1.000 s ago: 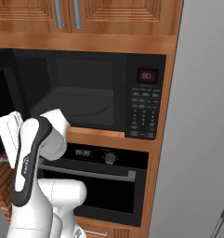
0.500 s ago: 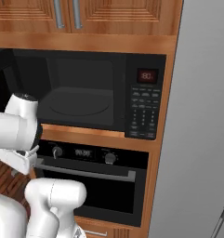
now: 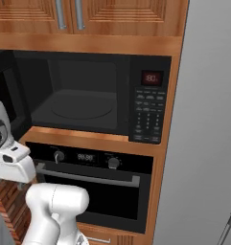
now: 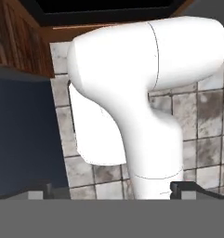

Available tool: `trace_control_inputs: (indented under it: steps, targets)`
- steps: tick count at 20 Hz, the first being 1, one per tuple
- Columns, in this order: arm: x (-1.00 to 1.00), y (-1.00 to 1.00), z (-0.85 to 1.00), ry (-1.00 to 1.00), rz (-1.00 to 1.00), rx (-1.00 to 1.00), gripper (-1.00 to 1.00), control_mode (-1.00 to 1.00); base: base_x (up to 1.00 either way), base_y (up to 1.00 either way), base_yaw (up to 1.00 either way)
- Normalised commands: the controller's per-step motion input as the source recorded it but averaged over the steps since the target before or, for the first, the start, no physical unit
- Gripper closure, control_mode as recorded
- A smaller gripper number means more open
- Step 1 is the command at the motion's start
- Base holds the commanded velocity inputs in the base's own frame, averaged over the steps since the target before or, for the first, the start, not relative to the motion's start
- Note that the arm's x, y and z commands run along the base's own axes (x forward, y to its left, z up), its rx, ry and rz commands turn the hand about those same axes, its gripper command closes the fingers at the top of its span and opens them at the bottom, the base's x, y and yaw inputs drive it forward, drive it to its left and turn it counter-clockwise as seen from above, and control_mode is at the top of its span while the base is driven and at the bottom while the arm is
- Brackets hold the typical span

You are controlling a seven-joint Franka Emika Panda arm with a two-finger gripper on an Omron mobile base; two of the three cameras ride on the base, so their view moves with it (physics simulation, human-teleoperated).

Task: Place the sponge inside the microwave to prepare for sanitizing.

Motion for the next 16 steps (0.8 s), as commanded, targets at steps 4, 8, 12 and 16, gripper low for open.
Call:
trace_control_inputs:
  steps: [4,8,12,16]
  targets:
    - [0.13,-0.77,-0.30,-0.02,0.04,-0.10,-1.00,-1.00,0.00,0.00,0.00]
    - [0.02,-0.69,-0.27,-0.14,0.17,0.01,-1.00,-1.00,0.00,0.00,0.00]
    - [0.00,-0.19,-0.06,-0.07,0.14,0.08,-1.00,-1.00,0.00,0.00,0.00]
    - [0.00,0.00,0.00,0.00,0.02,0.00,-1.00,-1.00,0.00,0.00,0.00]
